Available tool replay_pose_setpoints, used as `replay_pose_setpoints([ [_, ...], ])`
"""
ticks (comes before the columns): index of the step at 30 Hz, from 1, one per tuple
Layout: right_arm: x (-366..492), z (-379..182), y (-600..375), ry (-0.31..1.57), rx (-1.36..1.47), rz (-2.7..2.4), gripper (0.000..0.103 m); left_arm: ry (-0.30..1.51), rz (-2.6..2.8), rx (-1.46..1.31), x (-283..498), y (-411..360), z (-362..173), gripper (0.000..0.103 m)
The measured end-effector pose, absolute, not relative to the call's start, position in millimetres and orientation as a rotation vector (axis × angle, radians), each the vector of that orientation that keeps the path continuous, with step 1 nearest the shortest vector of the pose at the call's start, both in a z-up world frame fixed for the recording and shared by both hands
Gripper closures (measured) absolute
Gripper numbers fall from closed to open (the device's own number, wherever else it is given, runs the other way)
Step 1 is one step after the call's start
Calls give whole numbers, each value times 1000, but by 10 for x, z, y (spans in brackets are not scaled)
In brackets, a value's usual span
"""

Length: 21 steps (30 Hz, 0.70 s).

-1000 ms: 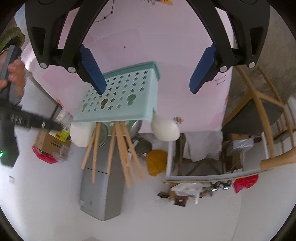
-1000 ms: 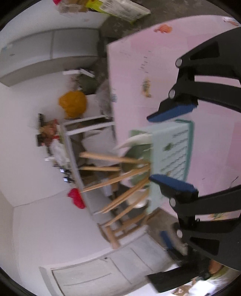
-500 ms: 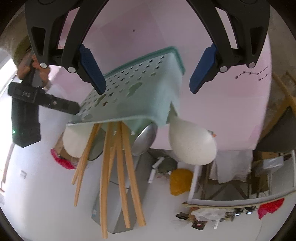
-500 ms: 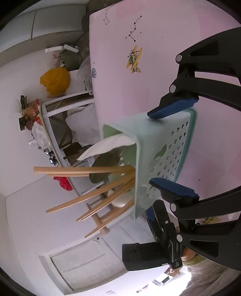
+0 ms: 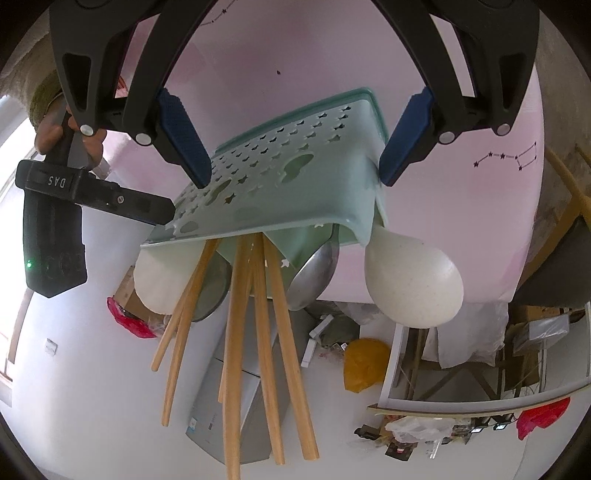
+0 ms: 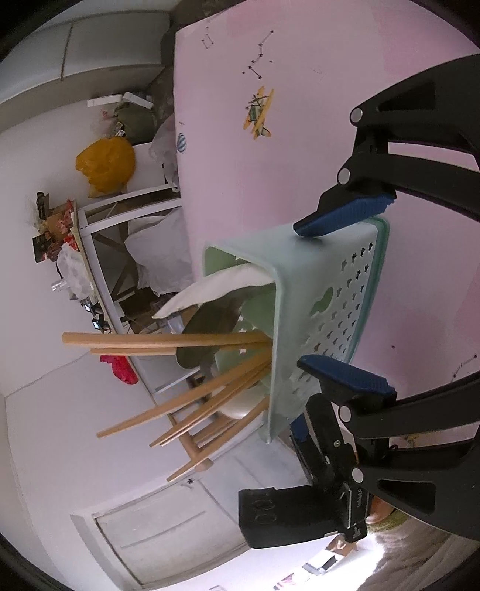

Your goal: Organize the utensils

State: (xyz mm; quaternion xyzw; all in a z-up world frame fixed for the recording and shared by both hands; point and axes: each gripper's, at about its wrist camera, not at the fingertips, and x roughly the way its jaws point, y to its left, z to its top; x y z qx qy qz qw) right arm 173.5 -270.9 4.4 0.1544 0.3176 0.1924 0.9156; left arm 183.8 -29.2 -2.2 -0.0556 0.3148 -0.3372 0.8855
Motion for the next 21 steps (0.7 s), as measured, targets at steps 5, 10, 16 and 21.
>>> replay_pose_setpoints([
  [5,1665,51,-2684,664,339,396,38,673,-694,-131,1802,-251,3,15],
  [10,1577,55,-2649,668,332,389,38,680,-689,-139,1739,-234,12,15],
  [16,1549,63,-2643,670,318,381,38,676,-666,-103,1752,-290,39,15],
  [21,1329,176,-2596,654,253,315,38,665,-585,-64,1592,-280,78,15],
])
